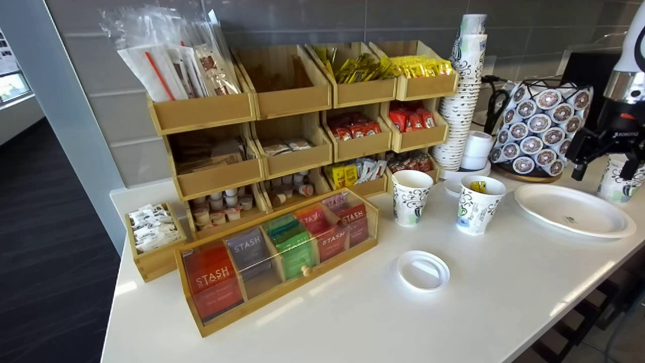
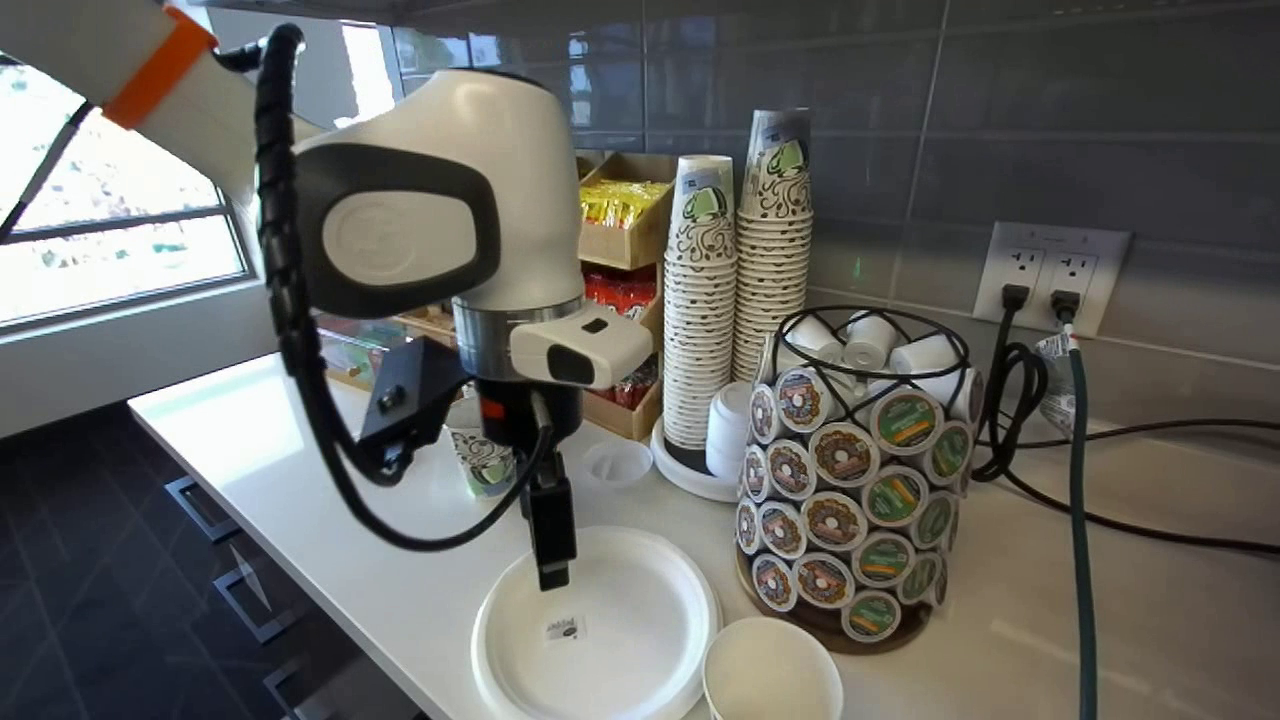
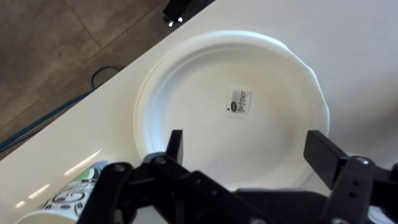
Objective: Shift the white sachet from the plate to the cup
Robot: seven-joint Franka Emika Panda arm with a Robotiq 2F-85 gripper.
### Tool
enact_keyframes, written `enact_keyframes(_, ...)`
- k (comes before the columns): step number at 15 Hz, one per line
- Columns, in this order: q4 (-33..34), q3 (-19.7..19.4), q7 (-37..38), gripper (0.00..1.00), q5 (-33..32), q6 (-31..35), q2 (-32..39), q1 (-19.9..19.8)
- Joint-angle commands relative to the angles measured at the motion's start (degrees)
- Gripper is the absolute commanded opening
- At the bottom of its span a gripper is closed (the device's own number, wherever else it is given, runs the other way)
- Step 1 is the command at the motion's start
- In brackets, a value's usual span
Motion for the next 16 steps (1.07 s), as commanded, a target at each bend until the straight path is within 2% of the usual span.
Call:
enact_keyframes(1,-3.53,-0.77,-1.68,1.0,3.46,5.89,3.14,0.22)
enact_keyframes(6,-4.87,-1.0,-2.84,0.99,8.74,15.07,8.5,0.59)
enact_keyframes(7,-4.79,-0.9,-3.12,0.88,9.8,16.22,9.57,0.72)
enact_keyframes(9,-4.49,-0.8,-3.61,0.83,11.15,18.32,11.76,0.86)
enact_keyframes(10,-4.33,-0.82,-3.39,0.75,11.3,19.55,12.88,0.89)
enact_keyframes(11,-4.08,-0.82,-3.72,0.76,11.87,19.85,13.75,0.9)
enact_keyframes(12,-4.01,-0.89,-3.55,0.67,11.65,20.88,14.6,0.91)
enact_keyframes(13,-3.91,-0.78,-4.19,0.66,12.54,21.1,15.18,0.86)
enact_keyframes(14,-3.82,-0.71,-4.31,0.61,13.02,21.92,15.83,0.86)
enact_keyframes(15,-3.63,-0.4,-5.39,0.5,14.64,21.94,16.33,0.73)
enact_keyframes(16,-3.49,-0.32,-5.7,0.48,15.39,22.27,16.83,0.71)
